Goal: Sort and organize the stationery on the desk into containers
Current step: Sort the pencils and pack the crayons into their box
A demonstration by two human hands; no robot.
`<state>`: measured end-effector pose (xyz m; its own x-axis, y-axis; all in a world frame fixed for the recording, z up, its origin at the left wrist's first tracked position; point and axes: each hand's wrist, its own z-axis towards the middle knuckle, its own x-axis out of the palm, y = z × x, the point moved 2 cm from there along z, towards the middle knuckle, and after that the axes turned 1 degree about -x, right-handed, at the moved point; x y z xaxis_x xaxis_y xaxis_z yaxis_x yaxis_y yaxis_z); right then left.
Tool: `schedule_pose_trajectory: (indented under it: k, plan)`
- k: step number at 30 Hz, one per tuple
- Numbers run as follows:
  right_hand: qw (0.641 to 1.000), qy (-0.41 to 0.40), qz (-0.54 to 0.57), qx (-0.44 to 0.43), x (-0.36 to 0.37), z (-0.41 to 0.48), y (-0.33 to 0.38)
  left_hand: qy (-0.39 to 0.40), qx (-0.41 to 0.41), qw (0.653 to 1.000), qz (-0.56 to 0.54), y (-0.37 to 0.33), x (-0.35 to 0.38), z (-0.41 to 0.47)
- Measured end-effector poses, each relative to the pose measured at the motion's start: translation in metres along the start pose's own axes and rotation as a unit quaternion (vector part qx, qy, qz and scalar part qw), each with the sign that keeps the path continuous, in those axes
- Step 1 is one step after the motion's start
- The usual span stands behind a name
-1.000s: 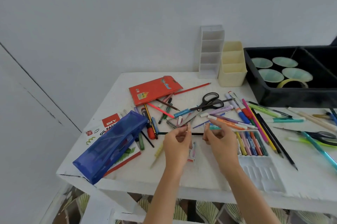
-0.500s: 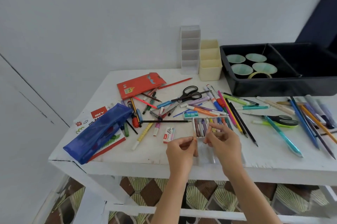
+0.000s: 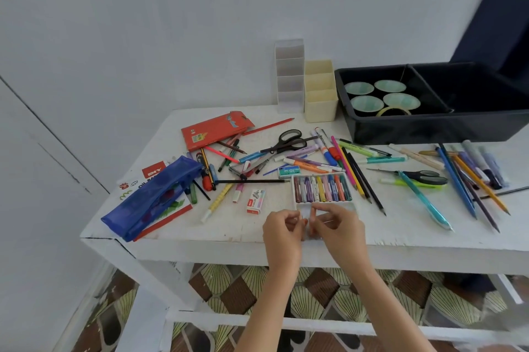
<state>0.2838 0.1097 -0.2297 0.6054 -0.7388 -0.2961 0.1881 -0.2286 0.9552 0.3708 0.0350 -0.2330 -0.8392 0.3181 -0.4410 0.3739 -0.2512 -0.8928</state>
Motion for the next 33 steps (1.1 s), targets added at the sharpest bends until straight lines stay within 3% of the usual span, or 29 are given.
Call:
schedule_pose_trajectory:
  k: [8,15,25,30,33]
  plan:
    - [0.997,0.002,-0.062,-0.041,0.008,0.004,-0.006,-0.014,0.024,0.999,0.045,0.005,0.009,-0.005]
    - [0.984,-0.054,-0.133,-0.102,0.016,-0.002,-0.005,0.0,0.019,1.0,0.023,0.009,0.005,-0.002]
    - [0.965,0.029,-0.256,-0.054,0.023,0.011,0.005,0.023,0.005,1.0,0.005,0.014,0.002,0.002]
    - [0.973,-0.015,-0.221,-0.067,0.031,0.023,0.024,-0.052,0.032,0.998,-0.002,0.01,-0.023,0.016]
    - [0.979,0.001,-0.186,-0.089,0.049,0.031,0.033,-0.099,0.051,0.993,0.03,0.011,-0.045,0.034]
